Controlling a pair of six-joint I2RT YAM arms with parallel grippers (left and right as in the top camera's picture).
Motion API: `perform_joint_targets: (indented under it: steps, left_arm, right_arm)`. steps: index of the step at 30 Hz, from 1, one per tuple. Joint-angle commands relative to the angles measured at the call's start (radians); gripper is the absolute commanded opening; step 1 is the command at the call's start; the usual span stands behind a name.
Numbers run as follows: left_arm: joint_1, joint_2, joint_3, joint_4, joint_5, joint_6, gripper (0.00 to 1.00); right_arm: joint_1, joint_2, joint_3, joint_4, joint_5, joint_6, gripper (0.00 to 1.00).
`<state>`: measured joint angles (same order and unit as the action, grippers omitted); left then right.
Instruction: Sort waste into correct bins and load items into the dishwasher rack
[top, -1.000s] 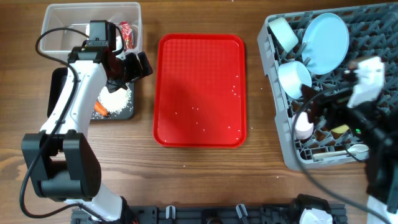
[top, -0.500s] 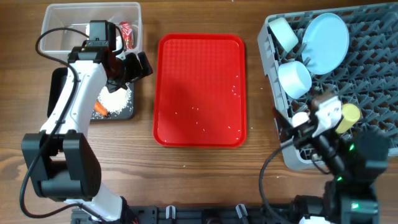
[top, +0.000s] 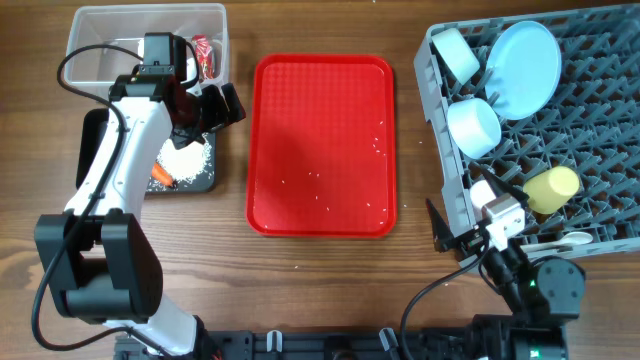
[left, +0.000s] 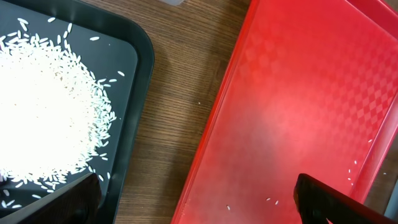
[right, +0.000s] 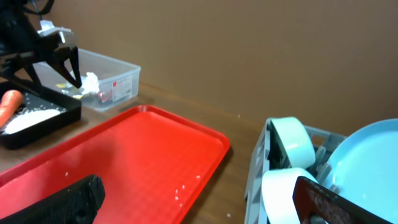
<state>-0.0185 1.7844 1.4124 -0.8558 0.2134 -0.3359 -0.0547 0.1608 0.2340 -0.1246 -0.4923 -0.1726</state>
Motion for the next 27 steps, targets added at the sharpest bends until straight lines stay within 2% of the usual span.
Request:
perform_joint_targets:
  steps: [1,10,15,27]
  left_arm:
    - [0.003,-0.011,0.001,0.003,-0.002,-0.01,1.0]
    - [0.003,-0.011,0.001,0.003,-0.002,-0.01,1.0]
    - [0.003,-0.011,0.001,0.003,-0.002,-0.01,1.0]
    - [0.003,-0.011,0.001,0.003,-0.002,-0.01,1.0]
  right_arm:
    - [0.005,-0.068,-0.06,0.048,0.023,0.015,1.0]
    - [0.009,-0.158,-0.161,0.12,0.044,-0.001,1.0]
    - [0.01,-0.158,-0.203,0.124,0.06,-0.146,1.0]
    - [0.01,-0.157,-0.229,0.157,0.071,-0.139,1.0]
